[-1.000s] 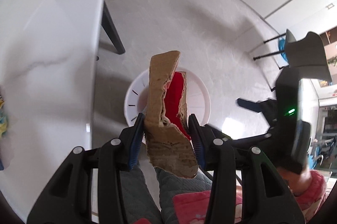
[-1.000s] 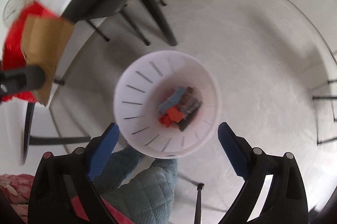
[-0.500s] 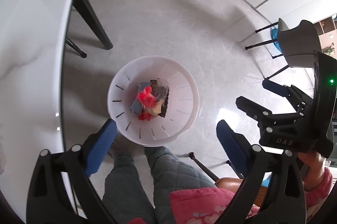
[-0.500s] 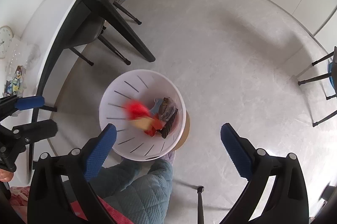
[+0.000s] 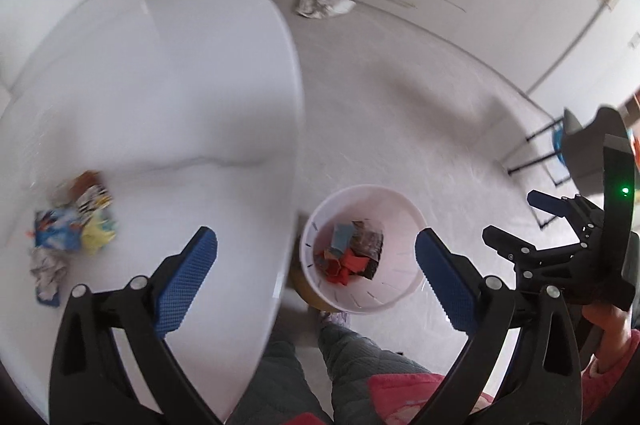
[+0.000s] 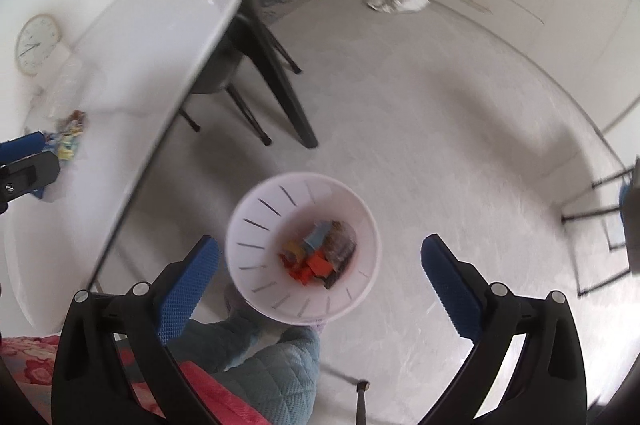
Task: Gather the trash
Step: 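Move both open tools back over the trash pile on the table, then grasp the white crumpled paper with the left tool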
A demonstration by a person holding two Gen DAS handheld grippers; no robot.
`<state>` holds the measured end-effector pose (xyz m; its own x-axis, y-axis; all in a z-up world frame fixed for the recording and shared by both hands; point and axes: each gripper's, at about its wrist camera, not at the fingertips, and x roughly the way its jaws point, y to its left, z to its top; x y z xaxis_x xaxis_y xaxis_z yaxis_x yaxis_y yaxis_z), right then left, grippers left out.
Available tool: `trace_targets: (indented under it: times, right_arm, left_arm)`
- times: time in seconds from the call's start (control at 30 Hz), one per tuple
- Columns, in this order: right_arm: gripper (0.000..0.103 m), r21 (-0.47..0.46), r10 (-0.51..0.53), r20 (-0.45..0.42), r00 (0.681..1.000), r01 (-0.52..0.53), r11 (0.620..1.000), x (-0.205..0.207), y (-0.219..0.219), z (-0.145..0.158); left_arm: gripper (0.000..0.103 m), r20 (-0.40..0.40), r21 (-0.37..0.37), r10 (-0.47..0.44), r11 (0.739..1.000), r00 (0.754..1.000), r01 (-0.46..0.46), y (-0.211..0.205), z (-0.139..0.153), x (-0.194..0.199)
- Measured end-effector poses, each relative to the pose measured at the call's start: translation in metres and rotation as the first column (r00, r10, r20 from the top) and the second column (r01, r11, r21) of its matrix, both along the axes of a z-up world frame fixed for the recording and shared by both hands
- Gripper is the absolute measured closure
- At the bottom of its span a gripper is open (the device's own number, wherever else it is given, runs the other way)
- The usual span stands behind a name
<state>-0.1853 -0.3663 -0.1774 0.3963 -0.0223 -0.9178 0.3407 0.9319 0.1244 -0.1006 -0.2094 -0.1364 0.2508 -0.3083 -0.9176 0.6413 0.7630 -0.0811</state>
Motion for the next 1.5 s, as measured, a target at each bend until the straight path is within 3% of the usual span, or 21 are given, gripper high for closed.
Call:
trace_targets:
  times: [0.27, 0.57, 0.7, 0.8, 0.97, 1.23, 1.5]
  right_arm:
    - [0.003, -0.019, 0.191, 0.068, 0.979, -0.190, 0.982, 0.062, 0.063, 0.035]
    - [0.003, 0.024, 0.390, 0.104, 0.915, -0.394, 0.919, 0.130, 0.160, 0.051]
    - [0.003, 0.052, 0.440, 0.095, 0.893, -0.446, 0.893, 0.153, 0.198, 0.049]
    - [0.003, 0.074, 0.455, 0.080, 0.887, -0.461, 0.884, 0.168, 0.219, 0.046]
    - [0.003, 0.085, 0.463, 0.044, 0.885, -0.465, 0.881, 0.186, 0.244, 0.036]
    - [0.003, 0.086, 0.438, -0.019, 0.899, -0.434, 0.897, 0.196, 0.256, 0.022]
    - [0.003, 0.097, 0.415, -0.058, 0.908, -0.409, 0.907, 0.199, 0.256, 0.013]
  left_arm:
    - [0.008, 0.062, -0.011, 0.180, 0.984, 0.982, -0.180, 0.087, 0.020, 0.031]
    - [0.008, 0.078, -0.026, 0.418, 0.908, 0.905, -0.417, 0.224, 0.020, 0.065]
    - [0.008, 0.067, -0.024, 0.461, 0.888, 0.885, -0.460, 0.267, 0.011, 0.076]
    - [0.008, 0.049, -0.031, 0.454, 0.891, 0.890, -0.453, 0.290, 0.001, 0.086]
    - [0.008, 0.020, -0.040, 0.389, 0.921, 0.921, -0.388, 0.305, -0.022, 0.104]
    - [0.010, 0.018, -0.013, 0.241, 0.970, 0.970, -0.241, 0.290, -0.051, 0.133]
    - [0.040, 0.014, 0.004, 0.154, 0.988, 0.988, -0.154, 0.269, -0.073, 0.146]
